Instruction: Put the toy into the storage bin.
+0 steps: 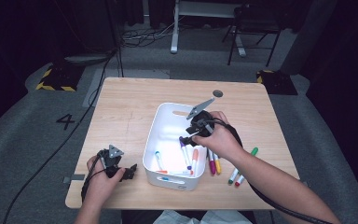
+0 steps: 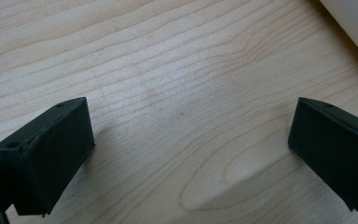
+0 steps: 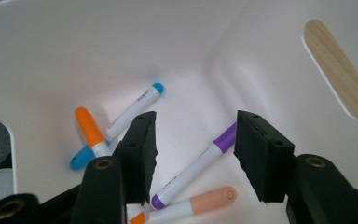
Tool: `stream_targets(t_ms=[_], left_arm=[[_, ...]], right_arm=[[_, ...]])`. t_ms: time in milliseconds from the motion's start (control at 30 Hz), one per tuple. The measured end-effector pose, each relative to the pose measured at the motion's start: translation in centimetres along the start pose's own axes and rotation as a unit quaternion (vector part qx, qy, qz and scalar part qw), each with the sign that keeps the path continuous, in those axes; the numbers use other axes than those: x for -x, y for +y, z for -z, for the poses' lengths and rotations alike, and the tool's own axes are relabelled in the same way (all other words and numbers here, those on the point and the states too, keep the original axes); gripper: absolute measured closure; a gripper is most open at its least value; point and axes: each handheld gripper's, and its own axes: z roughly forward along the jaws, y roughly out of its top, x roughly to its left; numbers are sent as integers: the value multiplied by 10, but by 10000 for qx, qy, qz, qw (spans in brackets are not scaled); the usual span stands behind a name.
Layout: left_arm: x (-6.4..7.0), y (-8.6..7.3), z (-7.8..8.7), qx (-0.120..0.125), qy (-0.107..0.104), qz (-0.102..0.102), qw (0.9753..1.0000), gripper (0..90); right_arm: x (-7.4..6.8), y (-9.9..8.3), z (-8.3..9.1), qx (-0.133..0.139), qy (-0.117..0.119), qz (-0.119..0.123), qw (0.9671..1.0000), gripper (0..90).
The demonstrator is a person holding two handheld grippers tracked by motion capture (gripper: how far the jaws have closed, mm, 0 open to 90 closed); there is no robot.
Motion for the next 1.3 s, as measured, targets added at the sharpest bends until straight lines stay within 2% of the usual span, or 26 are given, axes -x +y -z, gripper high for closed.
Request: stream_targets(t_ms=[233, 500, 667, 800, 967, 1133, 1300], left_arm=[[-2, 2, -1, -29, -13, 7, 10000, 3], [-5, 6, -4, -30, -17, -27, 10000, 2], [-5, 7, -6, -32, -24, 2, 10000, 1], [-5, 8, -6, -30, -23, -8, 10000, 1], [-5, 7, -6, -14, -25, 0, 10000, 2], [-6, 6, -5, -34, -32, -31, 10000, 4], [-6, 6, -5, -30, -29, -36, 10000, 4]], right_arm=[[3, -5, 28, 301, -34, -128, 9995, 471], [6, -19, 50, 574, -109, -278, 9979, 471], [16, -27, 61, 670, -234, -453, 9964, 459], [24, -32, 71, 903, -316, -604, 9936, 446], [34, -39, 78, 960, -402, -705, 9921, 445], [47, -50, 83, 1023, -505, -902, 9894, 434], [64, -60, 80, 1024, -622, -1064, 9871, 434]])
